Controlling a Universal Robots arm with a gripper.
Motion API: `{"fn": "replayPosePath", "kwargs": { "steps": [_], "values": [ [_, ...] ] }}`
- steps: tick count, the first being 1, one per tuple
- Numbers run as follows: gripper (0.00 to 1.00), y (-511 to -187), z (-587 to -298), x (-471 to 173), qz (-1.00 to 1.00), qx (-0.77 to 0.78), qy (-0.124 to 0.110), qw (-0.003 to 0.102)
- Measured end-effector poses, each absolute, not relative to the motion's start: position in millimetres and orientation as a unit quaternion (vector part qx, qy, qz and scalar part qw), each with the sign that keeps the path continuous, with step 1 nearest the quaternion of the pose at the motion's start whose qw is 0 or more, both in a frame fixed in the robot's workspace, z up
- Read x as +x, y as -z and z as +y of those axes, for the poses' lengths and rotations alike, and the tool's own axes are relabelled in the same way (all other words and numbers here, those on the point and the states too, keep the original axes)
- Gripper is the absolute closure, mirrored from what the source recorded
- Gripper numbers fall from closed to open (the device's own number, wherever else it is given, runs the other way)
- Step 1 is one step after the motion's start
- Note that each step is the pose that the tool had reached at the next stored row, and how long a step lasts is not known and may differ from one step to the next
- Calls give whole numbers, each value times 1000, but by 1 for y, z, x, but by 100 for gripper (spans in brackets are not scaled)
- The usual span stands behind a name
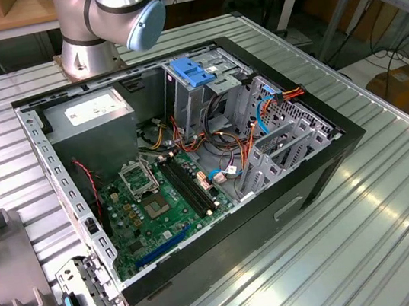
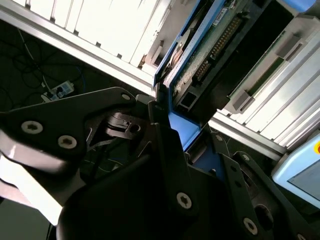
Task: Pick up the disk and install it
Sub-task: 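Pick up the disk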
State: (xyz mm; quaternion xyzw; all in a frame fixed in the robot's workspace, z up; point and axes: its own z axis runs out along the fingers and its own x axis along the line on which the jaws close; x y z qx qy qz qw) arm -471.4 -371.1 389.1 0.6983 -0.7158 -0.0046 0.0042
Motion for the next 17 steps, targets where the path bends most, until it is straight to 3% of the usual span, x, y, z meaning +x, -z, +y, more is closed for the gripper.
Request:
{"fn": "replayPosePath", "kwargs": {
  "steps": [17],
  "values": [
    [63,-402,-371,-471,-716,698,5,4]
  ]
}}
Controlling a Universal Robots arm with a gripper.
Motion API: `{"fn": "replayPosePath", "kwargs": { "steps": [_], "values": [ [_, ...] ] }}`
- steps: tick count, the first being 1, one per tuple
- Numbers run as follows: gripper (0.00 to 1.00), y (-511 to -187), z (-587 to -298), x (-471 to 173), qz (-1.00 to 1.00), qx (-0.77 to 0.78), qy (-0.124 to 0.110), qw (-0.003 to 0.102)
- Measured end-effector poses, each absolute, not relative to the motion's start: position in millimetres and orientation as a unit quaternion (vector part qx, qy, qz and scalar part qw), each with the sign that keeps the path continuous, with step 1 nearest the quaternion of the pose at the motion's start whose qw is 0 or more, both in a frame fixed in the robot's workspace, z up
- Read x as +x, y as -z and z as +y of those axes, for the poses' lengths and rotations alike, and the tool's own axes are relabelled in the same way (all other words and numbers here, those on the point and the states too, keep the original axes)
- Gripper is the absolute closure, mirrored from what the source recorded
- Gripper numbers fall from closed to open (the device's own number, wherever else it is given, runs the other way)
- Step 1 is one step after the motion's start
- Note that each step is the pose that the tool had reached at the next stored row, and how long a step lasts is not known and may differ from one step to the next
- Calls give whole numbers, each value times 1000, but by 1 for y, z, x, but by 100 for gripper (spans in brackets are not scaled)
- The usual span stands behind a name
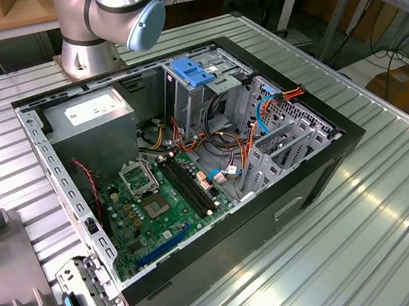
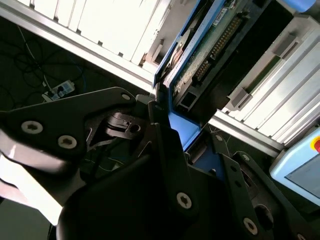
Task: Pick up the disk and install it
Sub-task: 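Pick up the disk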
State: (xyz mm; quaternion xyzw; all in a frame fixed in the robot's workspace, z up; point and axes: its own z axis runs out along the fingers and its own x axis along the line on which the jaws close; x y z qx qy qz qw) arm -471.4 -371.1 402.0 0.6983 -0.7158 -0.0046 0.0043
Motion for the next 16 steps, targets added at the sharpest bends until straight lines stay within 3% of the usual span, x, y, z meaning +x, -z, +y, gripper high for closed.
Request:
{"fn": "replayPosePath", "kwargs": {
  "steps": [16],
  "values": [
    [63,-427,-371,-471,-716,698,5,4]
  ]
}}
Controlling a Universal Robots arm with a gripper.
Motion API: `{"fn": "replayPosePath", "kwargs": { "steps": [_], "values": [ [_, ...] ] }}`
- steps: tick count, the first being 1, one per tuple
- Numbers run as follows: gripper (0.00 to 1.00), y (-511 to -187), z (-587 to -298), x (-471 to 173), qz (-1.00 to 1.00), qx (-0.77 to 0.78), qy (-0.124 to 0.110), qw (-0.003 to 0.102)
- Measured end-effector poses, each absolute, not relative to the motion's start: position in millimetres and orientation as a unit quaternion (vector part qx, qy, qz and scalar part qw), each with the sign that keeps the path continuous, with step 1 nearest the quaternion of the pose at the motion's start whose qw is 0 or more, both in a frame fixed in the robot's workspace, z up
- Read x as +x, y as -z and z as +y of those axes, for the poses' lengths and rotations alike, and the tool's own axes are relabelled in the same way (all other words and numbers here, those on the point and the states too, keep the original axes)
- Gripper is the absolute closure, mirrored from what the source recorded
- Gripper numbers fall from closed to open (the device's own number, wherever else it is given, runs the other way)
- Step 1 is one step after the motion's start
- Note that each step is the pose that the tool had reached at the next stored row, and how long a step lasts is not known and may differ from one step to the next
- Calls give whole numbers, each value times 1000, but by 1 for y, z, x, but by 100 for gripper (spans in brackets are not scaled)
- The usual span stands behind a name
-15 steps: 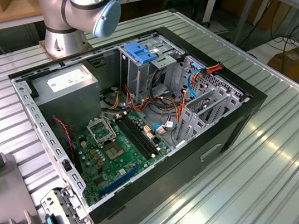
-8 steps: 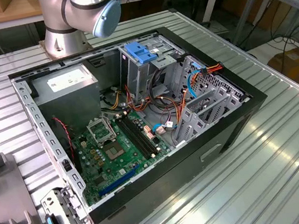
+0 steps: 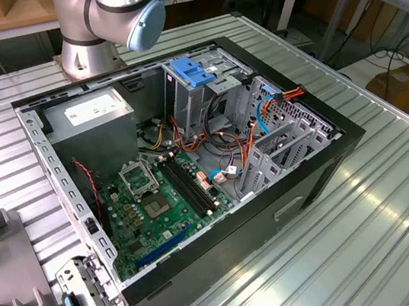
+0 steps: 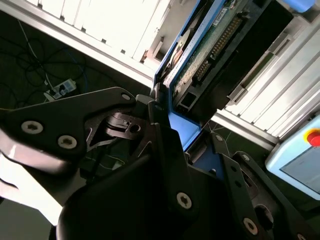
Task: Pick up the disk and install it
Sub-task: 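Pick up the disk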
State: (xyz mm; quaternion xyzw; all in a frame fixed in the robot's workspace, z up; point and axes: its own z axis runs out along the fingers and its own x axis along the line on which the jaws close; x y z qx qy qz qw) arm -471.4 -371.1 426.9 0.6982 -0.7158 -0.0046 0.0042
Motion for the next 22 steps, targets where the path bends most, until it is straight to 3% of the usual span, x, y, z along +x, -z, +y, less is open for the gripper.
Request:
{"fn": "replayPosePath", "kwargs": {
  "steps": [22],
  "values": [
    [63,-472,-371,-471,-716,698,5,4]
  ]
}}
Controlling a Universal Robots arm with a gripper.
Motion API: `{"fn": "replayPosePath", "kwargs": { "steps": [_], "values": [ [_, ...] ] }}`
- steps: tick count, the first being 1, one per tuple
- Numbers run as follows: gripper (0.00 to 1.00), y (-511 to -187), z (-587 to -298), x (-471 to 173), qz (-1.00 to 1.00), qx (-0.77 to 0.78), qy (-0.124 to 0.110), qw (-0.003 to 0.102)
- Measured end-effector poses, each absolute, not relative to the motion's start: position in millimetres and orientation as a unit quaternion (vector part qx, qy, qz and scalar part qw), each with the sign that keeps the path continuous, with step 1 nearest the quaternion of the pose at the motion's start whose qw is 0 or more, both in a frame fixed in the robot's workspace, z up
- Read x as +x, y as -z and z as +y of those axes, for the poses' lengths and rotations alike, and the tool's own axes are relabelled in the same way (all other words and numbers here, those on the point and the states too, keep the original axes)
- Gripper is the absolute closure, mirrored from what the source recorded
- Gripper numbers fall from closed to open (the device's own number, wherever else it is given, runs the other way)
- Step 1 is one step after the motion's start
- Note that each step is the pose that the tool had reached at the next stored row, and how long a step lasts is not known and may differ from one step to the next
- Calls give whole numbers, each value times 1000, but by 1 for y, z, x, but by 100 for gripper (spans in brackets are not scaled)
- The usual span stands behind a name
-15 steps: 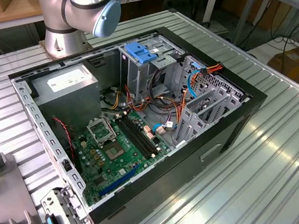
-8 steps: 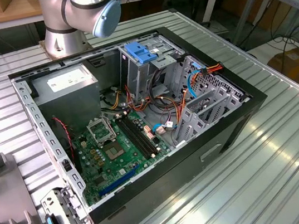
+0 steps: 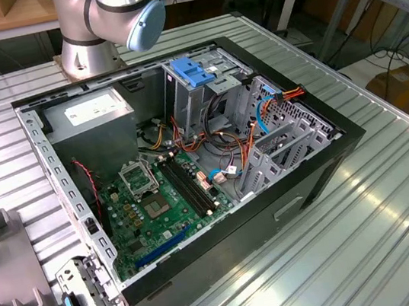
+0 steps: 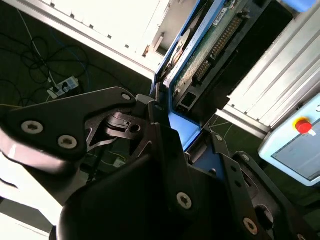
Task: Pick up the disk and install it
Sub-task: 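Pick up the disk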
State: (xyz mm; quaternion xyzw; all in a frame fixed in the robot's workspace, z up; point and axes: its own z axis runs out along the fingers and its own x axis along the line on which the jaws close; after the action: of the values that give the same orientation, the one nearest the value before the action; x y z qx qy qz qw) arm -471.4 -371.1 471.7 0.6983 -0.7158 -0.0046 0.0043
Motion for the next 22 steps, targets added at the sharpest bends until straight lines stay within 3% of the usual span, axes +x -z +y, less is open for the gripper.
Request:
{"fn": "replayPosePath", "kwargs": {
  "steps": [22],
  "values": [
    [63,-512,-371,-471,-716,698,6,3]
  ]
}}
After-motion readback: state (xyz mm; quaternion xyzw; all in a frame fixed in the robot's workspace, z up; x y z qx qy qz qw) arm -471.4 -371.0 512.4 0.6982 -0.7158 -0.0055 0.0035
